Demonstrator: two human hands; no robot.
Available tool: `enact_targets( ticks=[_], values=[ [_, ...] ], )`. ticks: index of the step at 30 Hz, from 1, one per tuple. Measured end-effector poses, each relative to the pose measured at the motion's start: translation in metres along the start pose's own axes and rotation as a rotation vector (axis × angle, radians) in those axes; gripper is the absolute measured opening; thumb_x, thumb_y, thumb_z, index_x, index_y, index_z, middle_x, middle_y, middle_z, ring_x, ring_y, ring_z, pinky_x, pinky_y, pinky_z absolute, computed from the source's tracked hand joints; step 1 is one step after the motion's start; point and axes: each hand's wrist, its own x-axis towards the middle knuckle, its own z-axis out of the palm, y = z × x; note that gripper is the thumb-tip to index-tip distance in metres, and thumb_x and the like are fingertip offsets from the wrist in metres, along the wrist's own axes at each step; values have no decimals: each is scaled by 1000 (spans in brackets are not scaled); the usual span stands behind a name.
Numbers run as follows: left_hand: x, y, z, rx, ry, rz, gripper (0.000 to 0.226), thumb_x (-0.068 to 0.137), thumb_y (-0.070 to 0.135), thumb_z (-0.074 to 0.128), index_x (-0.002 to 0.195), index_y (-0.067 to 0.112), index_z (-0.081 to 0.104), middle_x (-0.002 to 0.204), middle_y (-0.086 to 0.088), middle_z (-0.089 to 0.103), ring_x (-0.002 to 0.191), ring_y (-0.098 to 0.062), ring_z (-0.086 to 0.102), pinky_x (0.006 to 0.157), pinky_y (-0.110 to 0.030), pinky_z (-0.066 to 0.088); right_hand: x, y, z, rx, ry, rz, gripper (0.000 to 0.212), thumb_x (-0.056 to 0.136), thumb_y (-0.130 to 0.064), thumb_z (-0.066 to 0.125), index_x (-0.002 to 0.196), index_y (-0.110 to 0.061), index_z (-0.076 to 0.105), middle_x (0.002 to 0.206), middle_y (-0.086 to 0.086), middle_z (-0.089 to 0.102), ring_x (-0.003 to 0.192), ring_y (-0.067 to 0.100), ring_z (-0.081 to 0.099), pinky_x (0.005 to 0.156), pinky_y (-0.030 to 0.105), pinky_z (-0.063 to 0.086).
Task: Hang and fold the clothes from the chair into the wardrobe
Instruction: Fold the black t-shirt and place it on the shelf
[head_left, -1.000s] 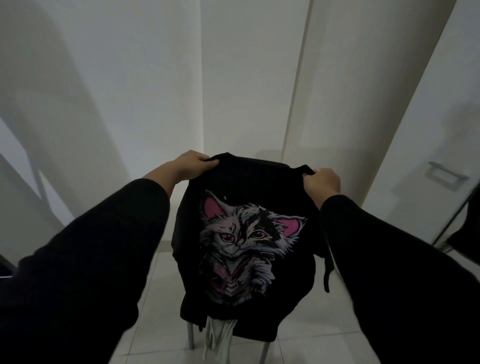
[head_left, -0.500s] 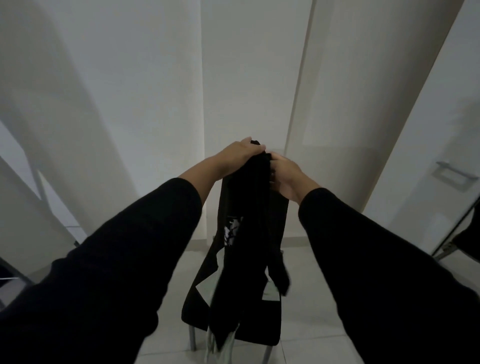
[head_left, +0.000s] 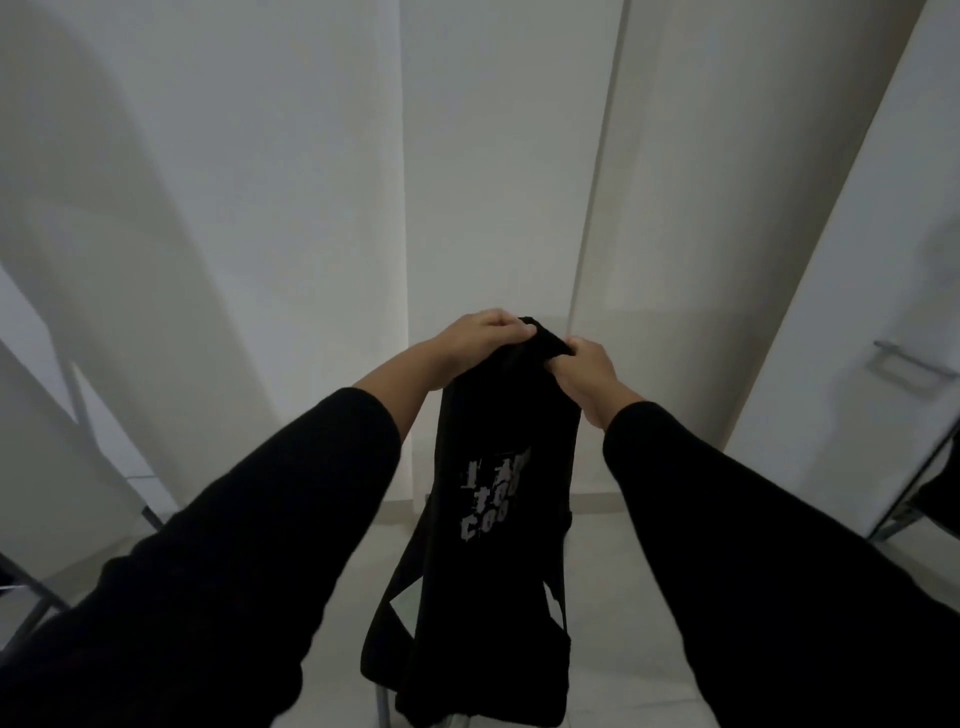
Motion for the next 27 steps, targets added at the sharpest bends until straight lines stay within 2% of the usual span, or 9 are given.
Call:
enact_targets(
  ticks=[2,5,8,11,14,17,22,25,27],
  values=[
    [-4,6,-10,-79,-8,-15,19,90,16,54,108,19,56,91,2,54,77,-11,54,63,-20,44,0,6,-10,-4,100,38,9,89,-12,49,95,-10,55,88,9,59,81,24,57,64,27,43],
    [-7,5,-28,-18,-145,-133,45,72,7,52,115,16,50,96,-3,49,83,-16,50,68,-23,45,-6,17,-23,-23,160,44,7,91,-18,53,95,-13,54,80,2,55,82,23,56,64,26,42],
    [-9,-3,-30,258,-198,-163,27,76,-2,49,102,5,50,87,-9,48,81,-21,47,69,-26,40,-9,23,-28,-114,185,37,8,91,-16,50,95,-10,54,85,5,56,83,24,55,65,26,40],
    [-10,-13,-28,533,-96,-148,14,87,4,56,100,2,60,79,-6,51,72,-17,48,63,-22,39,-11,26,-36,-205,261,56,14,93,-12,45,98,-5,55,92,9,54,79,21,52,67,25,39],
    [-12,-19,-27,659,5,-156,24,88,22,62,102,3,65,85,-6,56,82,-20,52,70,-25,40,-18,31,-46,-290,312,92,11,91,-5,43,86,-4,52,87,9,52,67,17,48,56,22,36],
    [-14,-20,-23,702,166,-140,32,89,36,61,96,6,68,83,-6,56,89,-22,56,73,-26,41,-22,40,-53,-382,339,145,14,90,-4,46,90,-4,60,85,9,56,81,27,55,68,24,40],
    [-20,-17,-8,823,378,-118,14,86,14,54,87,5,65,91,-13,64,76,-24,55,61,-29,43,-31,45,-48,-481,427,212,30,88,-13,50,113,0,61,116,19,58,107,35,56,84,33,46],
    [-25,-19,4,810,444,-155,15,84,7,51,69,6,50,80,-9,54,66,-21,48,57,-28,40,-38,43,-48,-466,412,245,25,93,-10,49,111,2,59,116,19,59,107,34,58,81,32,46],
    [-30,-22,5,805,479,-172,11,83,6,50,73,5,50,79,-8,50,69,-23,49,60,-29,42,-46,43,-53,-464,369,273,16,93,-15,56,99,-1,61,102,14,62,99,32,61,72,30,45]
  ],
)
